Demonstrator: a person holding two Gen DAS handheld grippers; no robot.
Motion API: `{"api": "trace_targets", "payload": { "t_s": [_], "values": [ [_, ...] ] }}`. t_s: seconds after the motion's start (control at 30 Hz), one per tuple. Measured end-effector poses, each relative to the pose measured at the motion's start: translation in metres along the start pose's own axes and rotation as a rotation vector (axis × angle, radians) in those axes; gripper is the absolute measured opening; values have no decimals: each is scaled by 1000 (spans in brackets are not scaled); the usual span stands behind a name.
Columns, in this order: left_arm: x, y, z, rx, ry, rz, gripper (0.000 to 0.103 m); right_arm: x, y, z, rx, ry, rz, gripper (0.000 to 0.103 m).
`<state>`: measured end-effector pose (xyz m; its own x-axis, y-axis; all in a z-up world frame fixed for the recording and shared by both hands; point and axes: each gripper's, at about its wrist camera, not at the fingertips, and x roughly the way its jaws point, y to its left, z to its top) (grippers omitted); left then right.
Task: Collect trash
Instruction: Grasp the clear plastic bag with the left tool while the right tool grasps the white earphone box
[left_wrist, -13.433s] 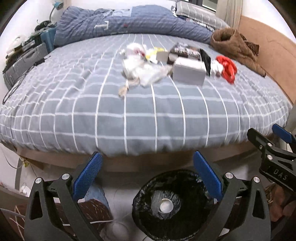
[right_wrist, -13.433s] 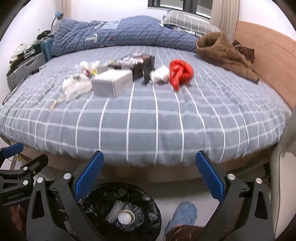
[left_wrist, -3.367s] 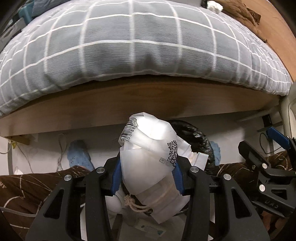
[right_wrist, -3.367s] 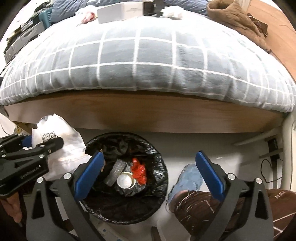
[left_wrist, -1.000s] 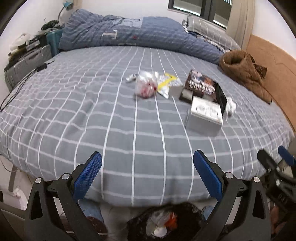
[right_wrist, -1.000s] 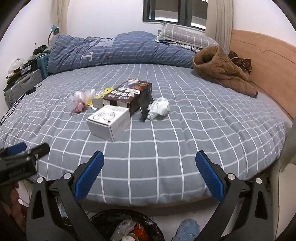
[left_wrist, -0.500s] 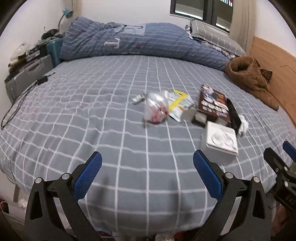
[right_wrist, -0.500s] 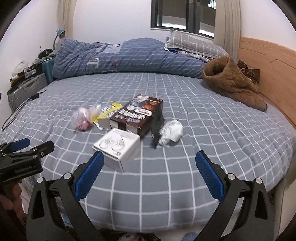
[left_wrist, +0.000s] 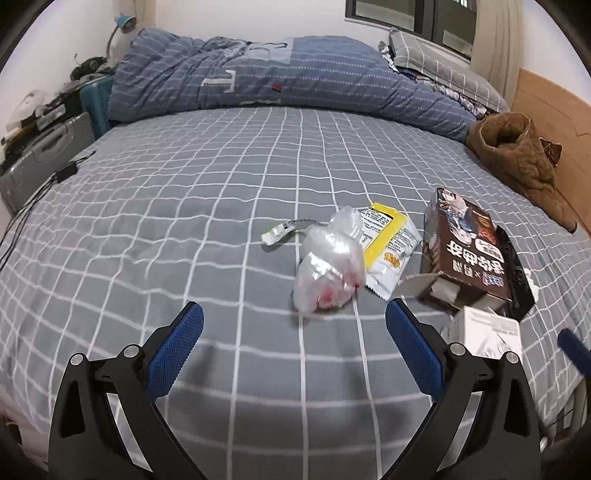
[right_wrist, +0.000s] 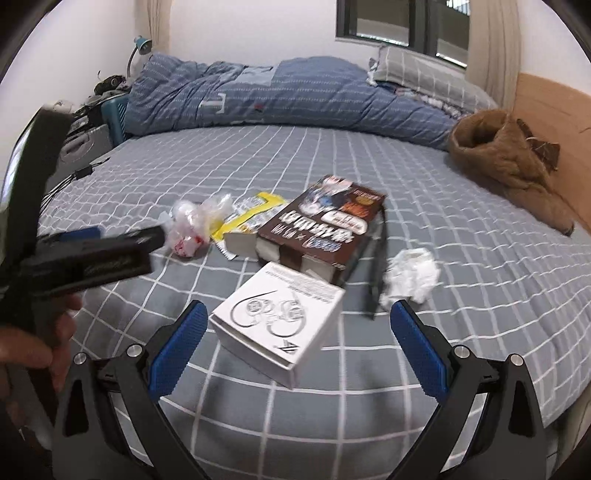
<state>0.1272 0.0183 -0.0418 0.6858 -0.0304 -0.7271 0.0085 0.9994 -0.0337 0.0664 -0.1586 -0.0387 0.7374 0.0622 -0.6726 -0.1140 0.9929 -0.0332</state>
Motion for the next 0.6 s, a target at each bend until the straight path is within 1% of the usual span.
{"api": "trace_targets", "payload": {
  "t_s": [0.13,0.3,0.37,0.5,0.6],
  "values": [
    [25,-1,6,8,27,9,96,18,3,-1,11,31,3,95],
    [42,-3,12,0,38,0,94,32,7,-2,27,49,6,95],
    [49,-4,14,-1,44,-6,90,35,10,-2,33,52,6,95],
    [56,-6,16,3,43,-9,86,38,19,-3,35,59,19,95],
    [59,-6,19,5,43,-15,80,39,23,-2,22,54,4,95]
  ]
}}
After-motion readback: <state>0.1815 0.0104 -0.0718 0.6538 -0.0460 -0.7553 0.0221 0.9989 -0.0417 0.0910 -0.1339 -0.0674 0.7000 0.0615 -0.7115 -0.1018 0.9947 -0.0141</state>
